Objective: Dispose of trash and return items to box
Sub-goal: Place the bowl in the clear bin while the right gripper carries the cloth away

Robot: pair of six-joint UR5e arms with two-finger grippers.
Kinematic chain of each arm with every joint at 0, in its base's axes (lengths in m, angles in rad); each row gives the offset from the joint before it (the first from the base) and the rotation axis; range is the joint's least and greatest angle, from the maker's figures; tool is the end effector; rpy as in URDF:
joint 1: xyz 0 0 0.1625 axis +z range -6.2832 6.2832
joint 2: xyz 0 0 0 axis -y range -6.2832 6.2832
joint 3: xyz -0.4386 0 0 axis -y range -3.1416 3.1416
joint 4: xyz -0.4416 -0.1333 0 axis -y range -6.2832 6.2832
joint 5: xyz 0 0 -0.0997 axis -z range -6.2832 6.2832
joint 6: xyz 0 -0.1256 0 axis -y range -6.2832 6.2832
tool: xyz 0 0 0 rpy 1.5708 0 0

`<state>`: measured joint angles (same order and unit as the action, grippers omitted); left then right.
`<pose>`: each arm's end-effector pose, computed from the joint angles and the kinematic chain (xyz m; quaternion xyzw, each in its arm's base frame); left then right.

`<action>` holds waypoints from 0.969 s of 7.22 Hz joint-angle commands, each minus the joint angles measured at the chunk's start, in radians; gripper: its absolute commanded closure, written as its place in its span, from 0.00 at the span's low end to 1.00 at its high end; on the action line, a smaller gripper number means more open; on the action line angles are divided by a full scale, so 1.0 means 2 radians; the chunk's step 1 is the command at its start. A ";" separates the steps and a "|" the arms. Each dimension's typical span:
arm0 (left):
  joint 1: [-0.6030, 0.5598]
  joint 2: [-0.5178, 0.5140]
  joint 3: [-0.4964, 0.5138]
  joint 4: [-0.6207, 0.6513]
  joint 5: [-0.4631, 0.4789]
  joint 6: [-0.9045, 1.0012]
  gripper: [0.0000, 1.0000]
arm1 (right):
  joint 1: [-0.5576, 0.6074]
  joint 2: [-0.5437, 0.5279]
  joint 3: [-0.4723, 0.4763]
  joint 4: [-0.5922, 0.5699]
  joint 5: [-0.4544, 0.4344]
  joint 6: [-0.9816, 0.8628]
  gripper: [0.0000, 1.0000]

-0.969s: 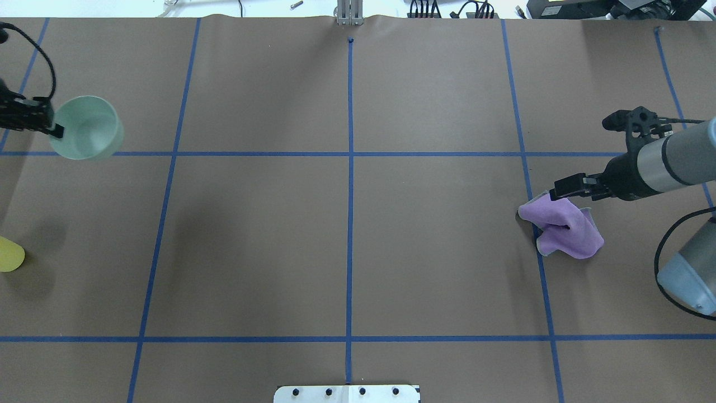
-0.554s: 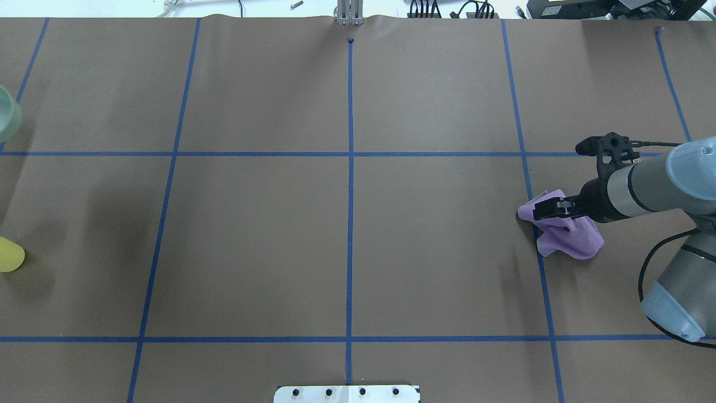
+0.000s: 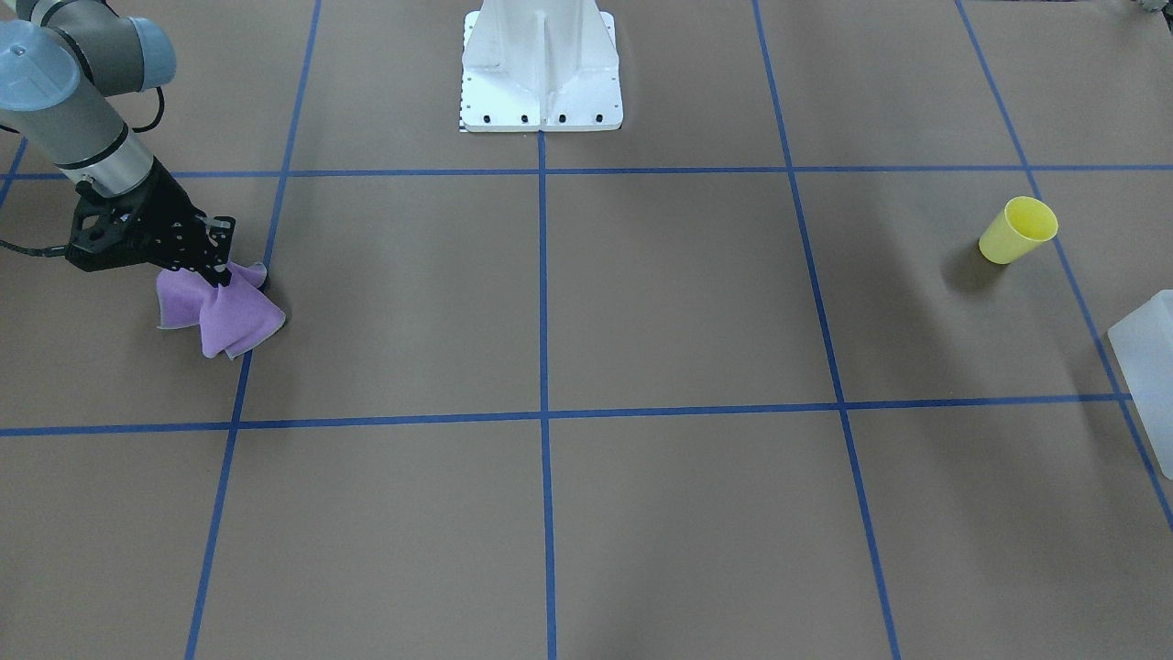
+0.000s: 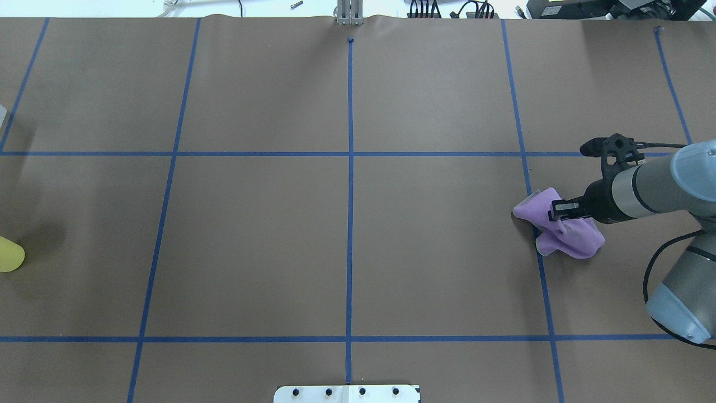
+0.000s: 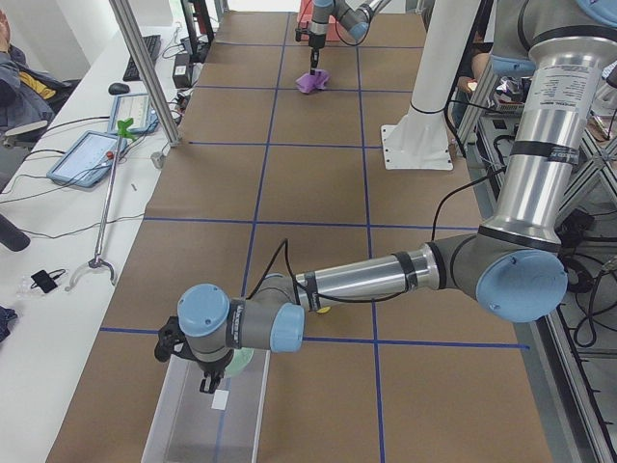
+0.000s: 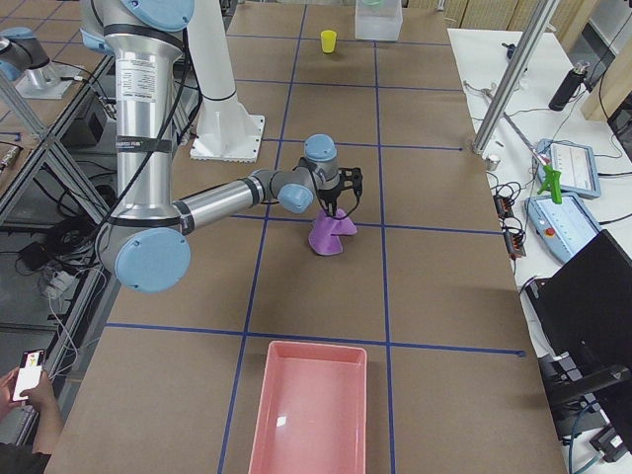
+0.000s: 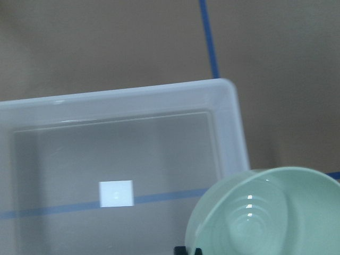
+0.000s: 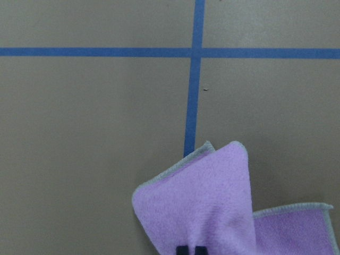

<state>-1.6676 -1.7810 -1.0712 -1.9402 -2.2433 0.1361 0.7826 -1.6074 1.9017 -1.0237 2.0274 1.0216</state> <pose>-0.1149 -0.6138 0.8074 0.0758 0.3231 0.0317 0.9428 -0.3401 -0.4480 0.4735 0.0833 -0.4404 0.0117 0.8938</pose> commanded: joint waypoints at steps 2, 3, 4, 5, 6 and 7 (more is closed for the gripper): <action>-0.006 -0.057 0.172 -0.122 0.092 -0.072 1.00 | 0.037 0.000 0.001 -0.010 0.013 -0.002 1.00; -0.005 -0.058 0.194 -0.137 0.093 -0.098 1.00 | 0.089 0.004 0.005 -0.035 0.062 -0.010 1.00; -0.005 -0.058 0.202 -0.140 0.093 -0.111 1.00 | 0.169 0.007 0.006 -0.041 0.136 -0.014 1.00; -0.002 -0.058 0.204 -0.142 0.094 -0.112 1.00 | 0.231 0.005 0.005 -0.042 0.185 -0.046 1.00; -0.001 -0.060 0.207 -0.143 0.093 -0.113 0.62 | 0.262 0.000 0.005 -0.043 0.199 -0.070 1.00; -0.001 -0.060 0.208 -0.143 0.090 -0.113 0.56 | 0.294 -0.008 0.004 -0.043 0.221 -0.072 1.00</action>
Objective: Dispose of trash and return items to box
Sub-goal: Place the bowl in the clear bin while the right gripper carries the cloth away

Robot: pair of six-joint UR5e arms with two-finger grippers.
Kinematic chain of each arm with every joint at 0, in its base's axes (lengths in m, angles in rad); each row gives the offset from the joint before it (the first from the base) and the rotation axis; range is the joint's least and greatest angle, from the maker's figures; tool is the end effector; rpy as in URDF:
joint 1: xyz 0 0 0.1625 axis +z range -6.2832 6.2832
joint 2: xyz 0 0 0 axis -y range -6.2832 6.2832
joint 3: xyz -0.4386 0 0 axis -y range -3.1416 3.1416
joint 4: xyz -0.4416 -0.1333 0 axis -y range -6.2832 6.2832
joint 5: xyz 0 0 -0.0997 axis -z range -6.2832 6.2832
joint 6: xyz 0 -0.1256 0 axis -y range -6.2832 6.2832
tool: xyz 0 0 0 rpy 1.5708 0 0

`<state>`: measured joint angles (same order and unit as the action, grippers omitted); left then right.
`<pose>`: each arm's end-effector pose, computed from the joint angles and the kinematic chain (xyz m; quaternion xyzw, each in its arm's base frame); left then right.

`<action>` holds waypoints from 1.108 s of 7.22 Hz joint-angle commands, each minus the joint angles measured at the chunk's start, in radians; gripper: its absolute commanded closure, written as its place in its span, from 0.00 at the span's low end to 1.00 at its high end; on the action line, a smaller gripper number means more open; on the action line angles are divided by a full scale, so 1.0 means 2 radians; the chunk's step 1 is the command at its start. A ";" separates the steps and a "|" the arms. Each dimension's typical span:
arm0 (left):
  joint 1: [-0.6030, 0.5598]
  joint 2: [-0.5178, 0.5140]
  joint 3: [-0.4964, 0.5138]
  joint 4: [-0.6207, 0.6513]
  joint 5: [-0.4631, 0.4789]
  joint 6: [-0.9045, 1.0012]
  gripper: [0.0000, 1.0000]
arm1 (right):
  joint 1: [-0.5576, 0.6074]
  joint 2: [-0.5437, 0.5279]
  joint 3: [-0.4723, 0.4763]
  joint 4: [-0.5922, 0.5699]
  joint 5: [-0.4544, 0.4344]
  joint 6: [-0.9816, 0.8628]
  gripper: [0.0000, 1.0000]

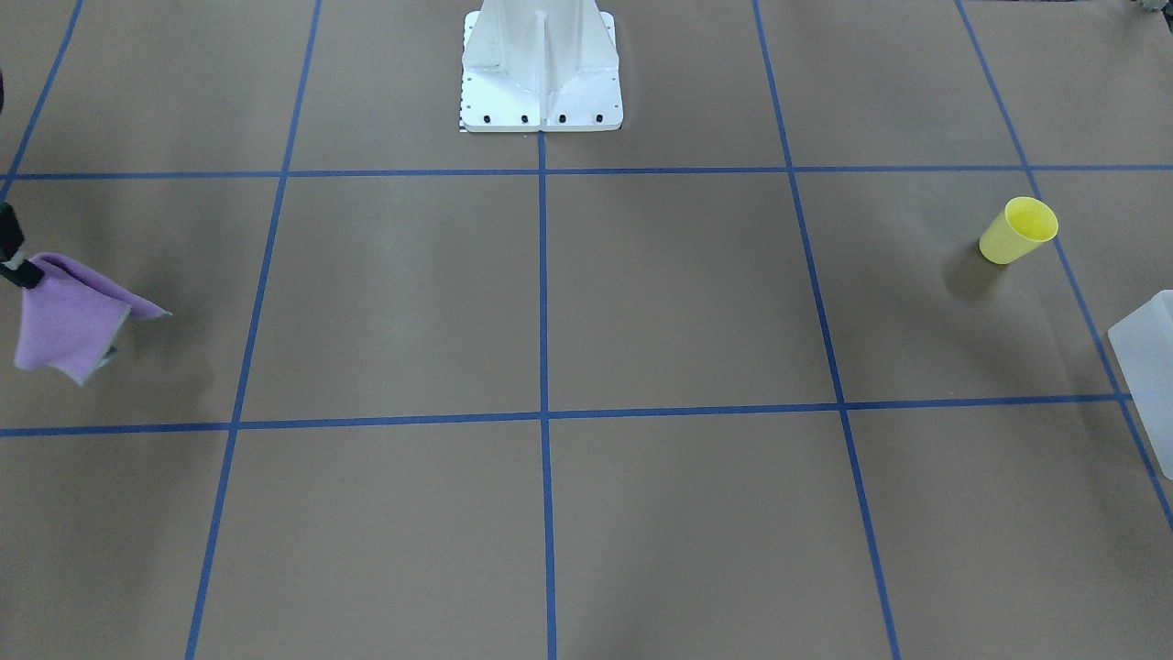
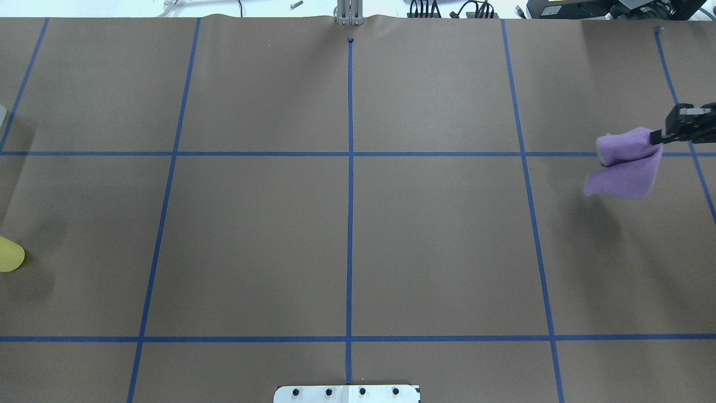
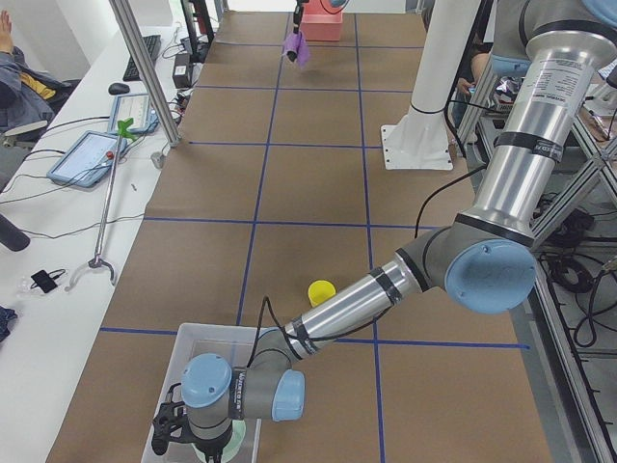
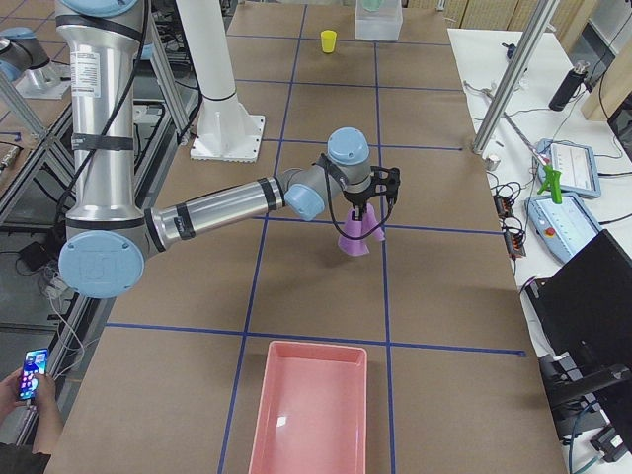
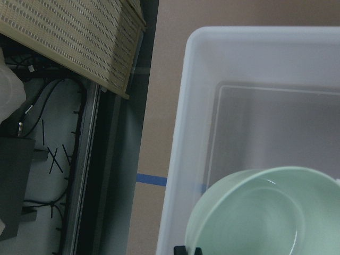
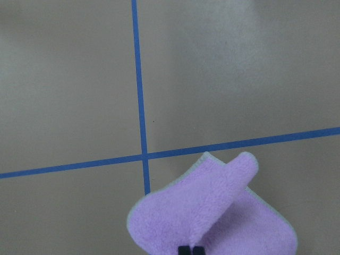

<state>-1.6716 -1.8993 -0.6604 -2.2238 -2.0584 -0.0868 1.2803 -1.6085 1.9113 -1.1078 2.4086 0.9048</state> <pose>-0.1362 -0.6071 0.9240 0.0362 0.2410 -0.0823 0.9664 -0.1150 -0.5241 0.4606 0.0698 -0.5040 0.1113 0.8537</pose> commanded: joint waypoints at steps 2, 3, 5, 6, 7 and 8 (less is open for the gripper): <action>0.002 -0.001 -0.007 0.000 -0.025 -0.003 0.23 | 0.105 -0.028 -0.001 -0.007 0.054 -0.067 1.00; 0.002 0.000 -0.051 0.007 -0.041 -0.042 0.19 | 0.150 -0.029 0.001 -0.057 0.073 -0.137 1.00; 0.006 0.005 -0.236 0.171 -0.102 -0.114 0.17 | 0.266 -0.029 -0.002 -0.264 0.059 -0.447 1.00; 0.026 0.012 -0.314 0.235 -0.120 -0.118 0.15 | 0.323 -0.024 -0.005 -0.368 -0.020 -0.629 1.00; 0.060 0.048 -0.360 0.234 -0.122 -0.131 0.13 | 0.349 -0.026 -0.018 -0.390 -0.100 -0.749 1.00; 0.096 0.075 -0.412 0.222 -0.122 -0.168 0.13 | 0.382 -0.032 -0.078 -0.386 -0.117 -0.813 1.00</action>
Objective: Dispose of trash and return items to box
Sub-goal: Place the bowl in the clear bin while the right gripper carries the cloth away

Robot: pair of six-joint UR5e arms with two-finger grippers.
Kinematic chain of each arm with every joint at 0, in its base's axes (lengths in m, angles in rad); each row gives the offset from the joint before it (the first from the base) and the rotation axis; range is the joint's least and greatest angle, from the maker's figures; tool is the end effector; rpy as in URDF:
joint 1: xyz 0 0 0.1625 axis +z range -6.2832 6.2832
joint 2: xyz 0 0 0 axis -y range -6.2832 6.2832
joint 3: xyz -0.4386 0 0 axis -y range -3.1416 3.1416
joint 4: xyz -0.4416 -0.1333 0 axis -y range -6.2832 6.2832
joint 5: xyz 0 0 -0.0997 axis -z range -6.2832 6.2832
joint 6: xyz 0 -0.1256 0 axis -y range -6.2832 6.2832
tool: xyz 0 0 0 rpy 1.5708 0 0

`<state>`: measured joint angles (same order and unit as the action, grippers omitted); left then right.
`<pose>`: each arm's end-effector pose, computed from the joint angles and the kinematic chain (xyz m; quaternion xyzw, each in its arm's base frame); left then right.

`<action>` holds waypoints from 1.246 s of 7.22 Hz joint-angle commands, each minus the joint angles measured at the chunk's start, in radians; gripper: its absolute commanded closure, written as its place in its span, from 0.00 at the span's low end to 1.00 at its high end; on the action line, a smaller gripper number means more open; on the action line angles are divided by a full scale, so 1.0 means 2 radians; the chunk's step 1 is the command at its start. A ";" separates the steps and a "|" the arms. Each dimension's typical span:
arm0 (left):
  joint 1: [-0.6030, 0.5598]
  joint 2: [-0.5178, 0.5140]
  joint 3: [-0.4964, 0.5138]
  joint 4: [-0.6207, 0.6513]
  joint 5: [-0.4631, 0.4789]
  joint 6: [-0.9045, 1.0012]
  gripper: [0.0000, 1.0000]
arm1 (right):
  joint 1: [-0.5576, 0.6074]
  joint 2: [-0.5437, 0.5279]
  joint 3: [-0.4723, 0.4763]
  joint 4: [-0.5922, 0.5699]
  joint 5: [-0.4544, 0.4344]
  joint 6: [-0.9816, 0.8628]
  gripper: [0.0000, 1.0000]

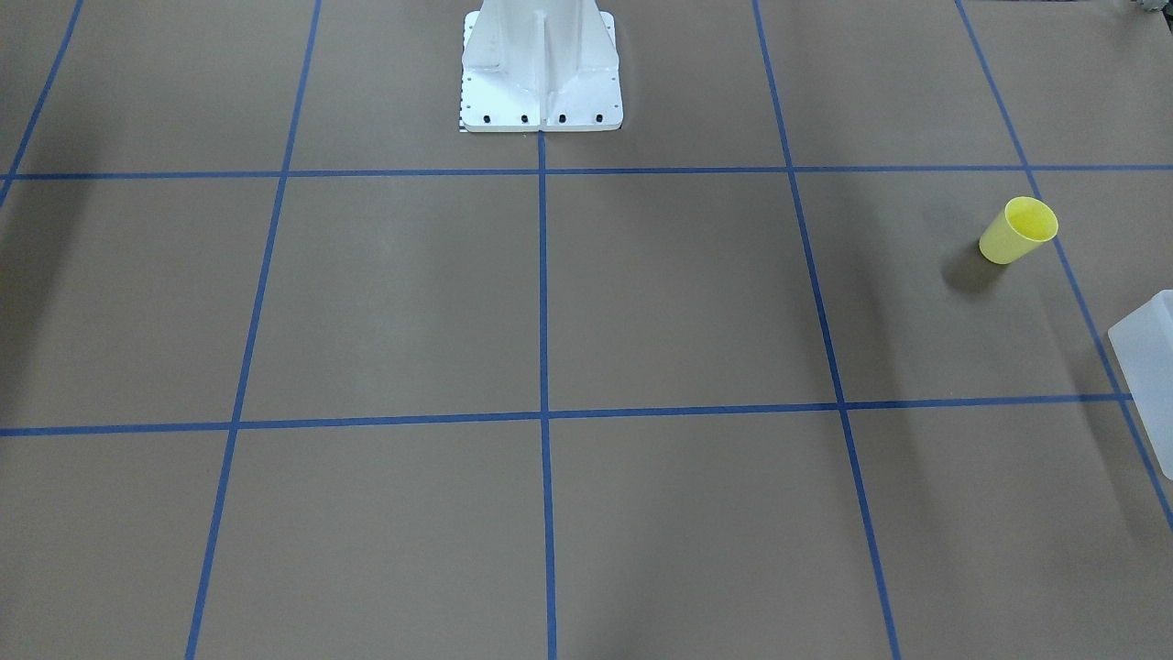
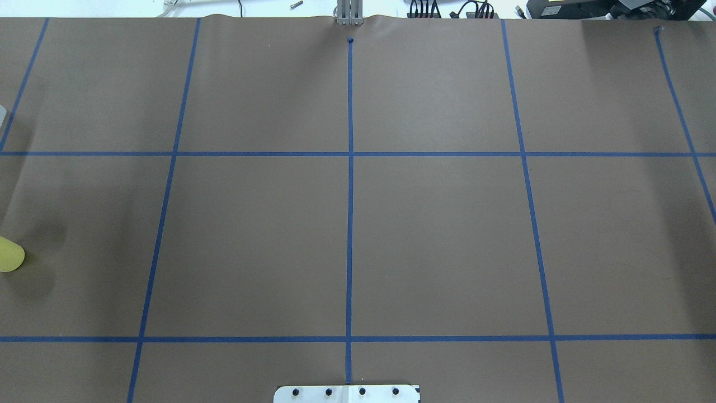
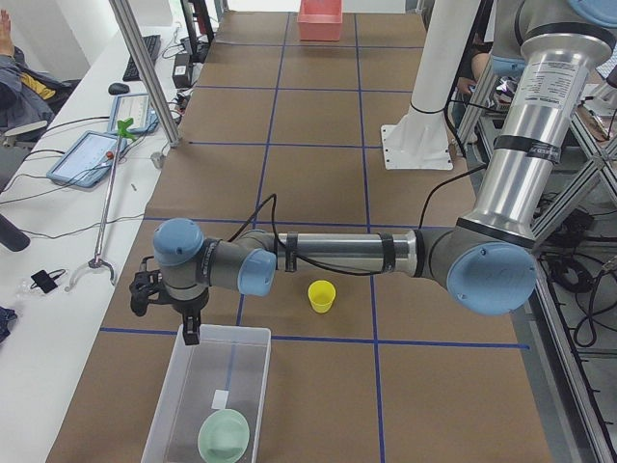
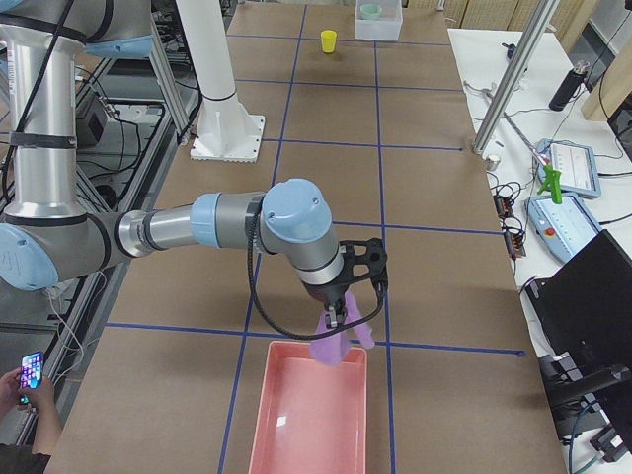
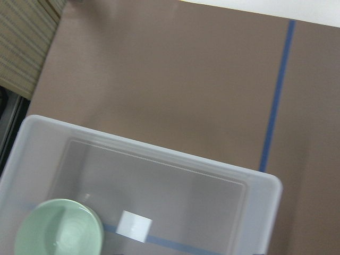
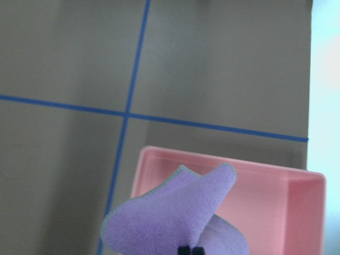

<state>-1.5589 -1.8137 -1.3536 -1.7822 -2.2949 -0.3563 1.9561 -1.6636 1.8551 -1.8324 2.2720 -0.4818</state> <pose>-0.0422 -0.6665 0.6449 0.0444 0.3660 -0.1178 0.9221 0.2310 -0.4304 0.6179 0.1143 -0.3253 -0.0332 0.9381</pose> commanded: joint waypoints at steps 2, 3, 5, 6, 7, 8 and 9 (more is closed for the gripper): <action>0.075 0.135 -0.174 -0.012 -0.020 -0.040 0.13 | 0.052 -0.023 -0.107 -0.021 -0.064 -0.179 1.00; 0.083 0.179 -0.203 -0.028 -0.037 -0.049 0.12 | 0.052 -0.054 -0.108 -0.002 -0.064 -0.197 1.00; 0.152 0.188 -0.215 -0.070 -0.042 -0.192 0.10 | 0.052 -0.093 -0.146 0.093 -0.052 -0.192 0.01; 0.176 0.203 -0.216 -0.109 -0.038 -0.244 0.09 | 0.051 -0.092 -0.154 0.106 -0.046 -0.192 0.00; 0.221 0.205 -0.234 -0.111 0.003 -0.323 0.09 | 0.051 -0.090 -0.153 0.106 -0.045 -0.192 0.00; 0.262 0.213 -0.235 -0.115 0.044 -0.342 0.09 | 0.051 -0.090 -0.153 0.106 -0.045 -0.192 0.00; 0.266 0.231 -0.231 -0.142 0.048 -0.343 0.10 | 0.051 -0.089 -0.153 0.106 -0.044 -0.192 0.00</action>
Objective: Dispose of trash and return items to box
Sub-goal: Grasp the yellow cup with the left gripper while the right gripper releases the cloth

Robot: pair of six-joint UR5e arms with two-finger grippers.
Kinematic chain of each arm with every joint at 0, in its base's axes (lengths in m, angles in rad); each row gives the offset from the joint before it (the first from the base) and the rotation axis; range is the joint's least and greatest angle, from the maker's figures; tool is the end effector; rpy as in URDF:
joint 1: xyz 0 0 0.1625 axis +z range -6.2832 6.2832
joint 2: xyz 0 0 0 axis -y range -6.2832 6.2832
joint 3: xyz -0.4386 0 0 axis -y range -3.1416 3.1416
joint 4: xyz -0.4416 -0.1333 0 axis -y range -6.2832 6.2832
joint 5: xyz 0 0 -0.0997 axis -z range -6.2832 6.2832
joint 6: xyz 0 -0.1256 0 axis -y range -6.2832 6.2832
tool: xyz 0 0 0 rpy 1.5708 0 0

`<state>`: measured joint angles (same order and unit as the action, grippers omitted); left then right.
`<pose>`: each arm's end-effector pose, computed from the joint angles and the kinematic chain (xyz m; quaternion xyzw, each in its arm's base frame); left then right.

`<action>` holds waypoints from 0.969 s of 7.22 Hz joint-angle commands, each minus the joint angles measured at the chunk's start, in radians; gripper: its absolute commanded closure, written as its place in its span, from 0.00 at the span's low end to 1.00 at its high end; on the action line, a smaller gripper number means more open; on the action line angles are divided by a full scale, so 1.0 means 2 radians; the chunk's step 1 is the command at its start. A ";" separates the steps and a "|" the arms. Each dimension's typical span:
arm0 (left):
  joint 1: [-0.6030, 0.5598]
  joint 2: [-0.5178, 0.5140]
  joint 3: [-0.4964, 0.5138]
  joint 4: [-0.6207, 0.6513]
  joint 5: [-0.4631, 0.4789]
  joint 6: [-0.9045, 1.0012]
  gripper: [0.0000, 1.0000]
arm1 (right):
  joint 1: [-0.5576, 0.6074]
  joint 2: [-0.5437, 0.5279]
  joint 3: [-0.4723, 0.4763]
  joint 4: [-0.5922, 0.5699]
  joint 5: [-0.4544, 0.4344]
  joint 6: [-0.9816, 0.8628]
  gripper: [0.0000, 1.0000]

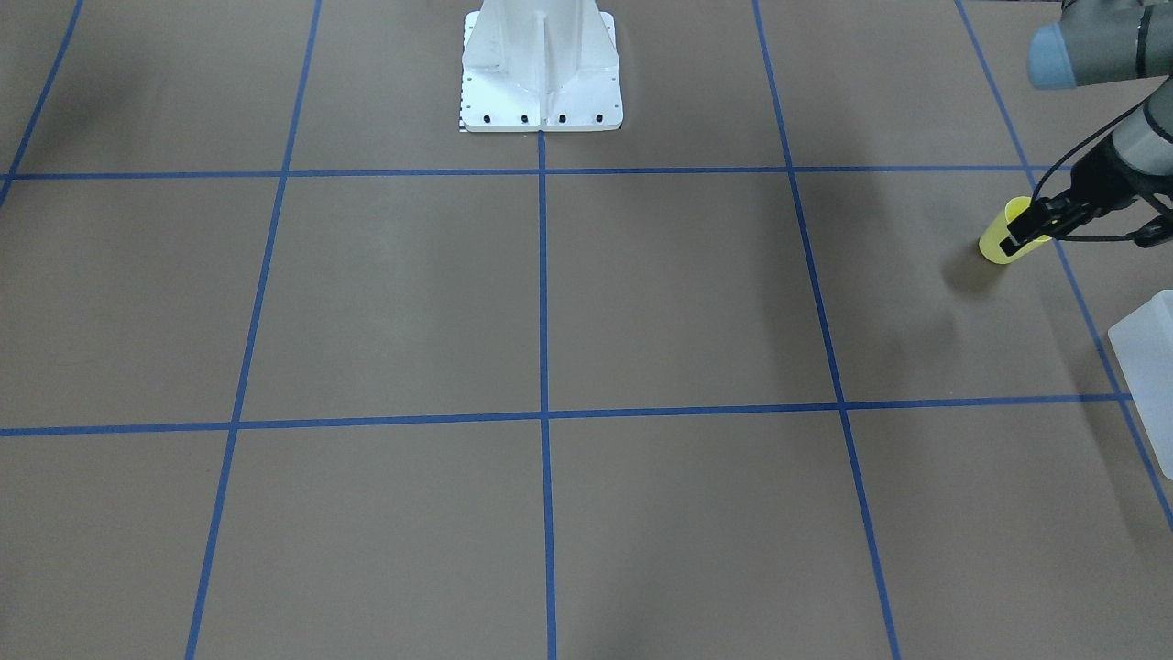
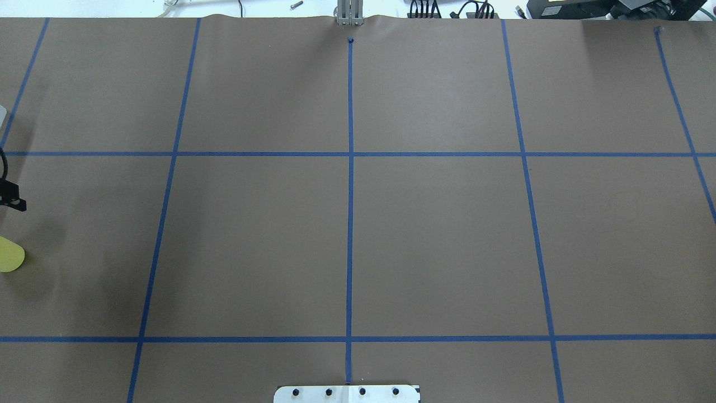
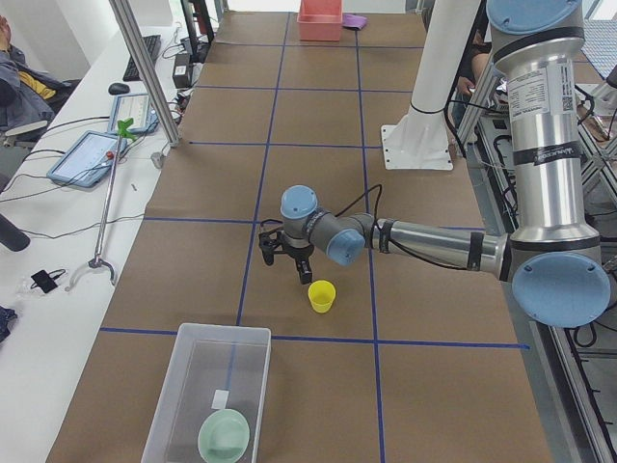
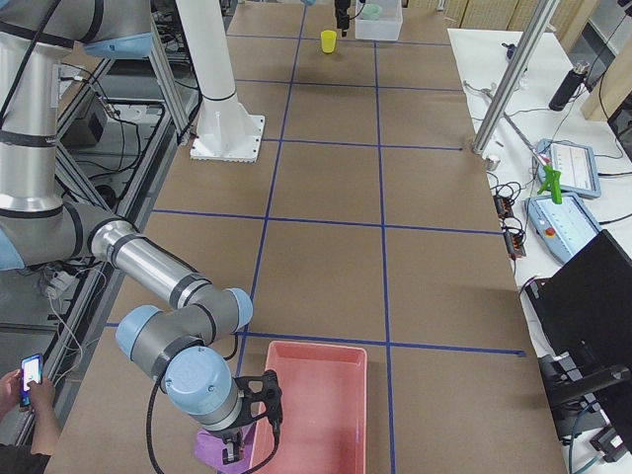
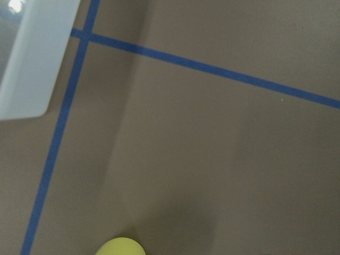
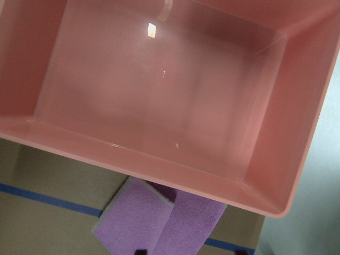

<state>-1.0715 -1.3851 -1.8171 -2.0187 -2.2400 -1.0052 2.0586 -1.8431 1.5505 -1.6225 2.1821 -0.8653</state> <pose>0.1883 -0.4610 0.6043 -0.0437 0.3944 -0.1488 0.9058 0.2247 -0.2929 0.8428 0.0582 -0.3334 -0.1257 0.9325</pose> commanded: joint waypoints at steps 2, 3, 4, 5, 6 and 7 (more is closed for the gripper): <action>0.028 0.030 0.001 -0.029 0.019 -0.024 0.10 | 0.000 0.000 -0.002 0.001 0.011 0.000 0.00; 0.029 0.033 0.002 -0.030 0.019 -0.024 0.12 | 0.000 0.000 -0.002 0.001 0.011 0.000 0.00; 0.030 0.033 0.005 -0.030 0.019 -0.026 0.16 | -0.001 0.002 -0.001 0.001 0.011 0.001 0.00; 0.033 0.033 0.013 -0.031 0.019 -0.026 0.24 | -0.003 0.006 0.011 -0.001 0.024 0.010 0.00; 0.033 0.032 0.016 -0.031 0.018 -0.026 0.37 | -0.024 0.007 0.040 -0.003 0.083 0.050 0.00; 0.033 0.032 0.017 -0.031 0.017 -0.027 0.56 | -0.067 0.007 0.083 -0.003 0.099 0.131 0.00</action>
<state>-1.0059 -1.3204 -1.7881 -2.0798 -2.2042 -1.0571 2.0039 -1.8303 1.6295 -1.6272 2.3151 -0.7534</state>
